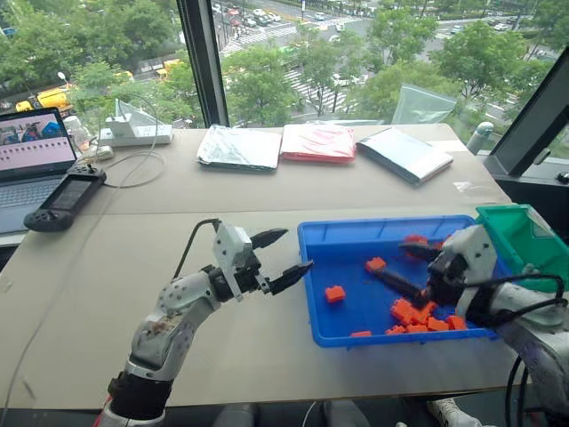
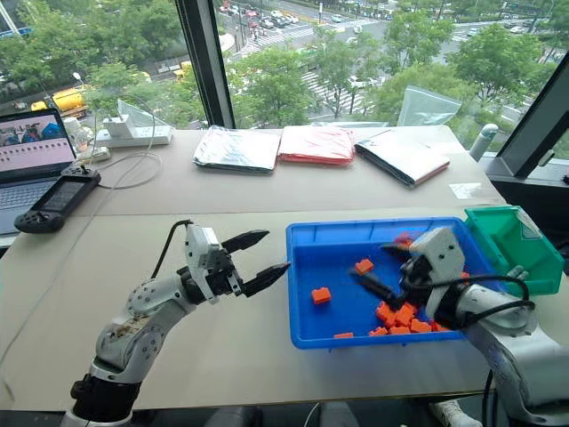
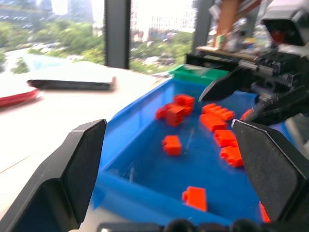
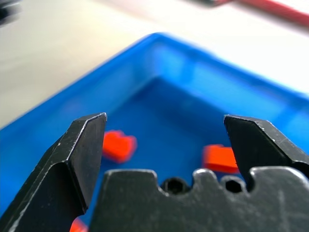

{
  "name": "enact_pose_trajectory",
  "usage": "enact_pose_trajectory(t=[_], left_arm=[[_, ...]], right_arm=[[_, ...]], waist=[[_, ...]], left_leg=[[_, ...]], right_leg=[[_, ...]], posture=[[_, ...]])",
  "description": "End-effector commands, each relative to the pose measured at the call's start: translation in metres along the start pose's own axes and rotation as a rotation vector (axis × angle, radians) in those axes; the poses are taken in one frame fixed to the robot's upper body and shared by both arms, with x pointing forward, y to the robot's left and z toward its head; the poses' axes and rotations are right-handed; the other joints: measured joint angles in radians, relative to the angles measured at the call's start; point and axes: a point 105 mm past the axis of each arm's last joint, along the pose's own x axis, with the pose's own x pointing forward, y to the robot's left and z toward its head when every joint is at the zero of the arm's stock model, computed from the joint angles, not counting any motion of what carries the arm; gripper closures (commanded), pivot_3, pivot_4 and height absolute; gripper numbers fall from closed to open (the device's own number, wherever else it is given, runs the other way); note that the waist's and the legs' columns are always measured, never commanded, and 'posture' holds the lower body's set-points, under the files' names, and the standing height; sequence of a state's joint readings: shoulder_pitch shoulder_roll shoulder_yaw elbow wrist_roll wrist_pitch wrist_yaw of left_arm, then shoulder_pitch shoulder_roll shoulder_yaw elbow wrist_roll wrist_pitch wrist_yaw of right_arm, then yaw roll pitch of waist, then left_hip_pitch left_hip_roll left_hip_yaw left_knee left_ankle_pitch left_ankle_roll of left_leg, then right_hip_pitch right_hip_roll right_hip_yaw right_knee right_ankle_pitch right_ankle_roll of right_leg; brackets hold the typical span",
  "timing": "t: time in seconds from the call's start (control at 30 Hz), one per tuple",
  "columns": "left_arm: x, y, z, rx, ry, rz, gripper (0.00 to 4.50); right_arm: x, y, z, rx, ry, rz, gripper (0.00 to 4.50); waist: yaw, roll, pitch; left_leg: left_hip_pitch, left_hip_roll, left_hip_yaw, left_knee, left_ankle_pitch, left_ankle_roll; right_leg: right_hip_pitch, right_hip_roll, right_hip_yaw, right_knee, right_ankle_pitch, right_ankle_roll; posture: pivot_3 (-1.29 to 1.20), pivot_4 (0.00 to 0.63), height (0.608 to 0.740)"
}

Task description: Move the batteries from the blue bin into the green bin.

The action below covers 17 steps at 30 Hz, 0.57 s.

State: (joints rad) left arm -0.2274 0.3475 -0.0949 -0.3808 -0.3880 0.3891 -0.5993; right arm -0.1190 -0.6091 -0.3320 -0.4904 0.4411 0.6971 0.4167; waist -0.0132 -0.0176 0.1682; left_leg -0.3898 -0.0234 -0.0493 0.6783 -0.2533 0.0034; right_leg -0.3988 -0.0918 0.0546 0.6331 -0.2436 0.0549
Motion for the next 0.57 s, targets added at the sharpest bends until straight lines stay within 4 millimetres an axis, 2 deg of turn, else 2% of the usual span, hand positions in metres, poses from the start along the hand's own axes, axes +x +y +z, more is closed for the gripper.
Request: enact_pose_trajectory(t=[0.03, 0.17, 0.23, 0.33, 0.57], left_arm=[[-0.008, 0.037, 0.009, -0.019, -0.023, 0.333, 0.0], [-0.014, 0.066, 0.01, -0.037, -0.051, 0.594, 0.0], [-0.013, 0.07, 0.012, -0.038, -0.069, 0.637, 0.0], [-0.014, 0.075, 0.007, -0.047, -0.062, 0.687, 0.0], [-0.017, 0.079, 0.004, -0.071, -0.065, 0.735, 0.0]], right_arm=[[-0.01, -0.038, 0.009, -0.151, -0.05, -0.373, 0.03], [-0.009, -0.031, -0.002, -0.169, -0.049, -0.449, 0.03], [-0.003, -0.026, -0.008, -0.222, -0.031, -0.442, 0.03], [0.005, -0.028, -0.011, -0.203, -0.035, -0.451, 0.03], [0.009, -0.034, -0.012, -0.241, -0.03, -0.464, 0.03]], waist=[[0.008, 0.0, 0.0], [0.016, -0.001, -0.001], [0.016, -0.001, -0.001], [0.011, -0.001, -0.001], [0.005, -0.001, -0.001]], left_leg=[[0.0, 0.0, 0.0, 0.0, 0.0, 0.0], [-0.003, 0.0, -0.001, -0.001, 0.0, -0.001], [-0.005, -0.001, 0.0, -0.001, 0.001, -0.001], [-0.004, -0.002, 0.001, 0.0, 0.001, -0.001], [-0.003, -0.001, 0.001, -0.001, 0.001, -0.001]], right_leg=[[-0.001, 0.0, 0.001, 0.001, 0.0, 0.0], [-0.005, 0.0, 0.0, 0.001, 0.0, 0.0], [-0.006, -0.001, 0.001, 0.002, 0.0, 0.0], [-0.005, -0.001, 0.002, 0.002, 0.001, 0.001], [-0.005, 0.0, 0.002, 0.003, 0.0, 0.0]], posture=[[0.0, 0.15, 0.74], [0.0, 0.15, 0.74], [0.0, 0.15, 0.74], [0.0, 0.15, 0.74], [0.0, 0.15, 0.74]])
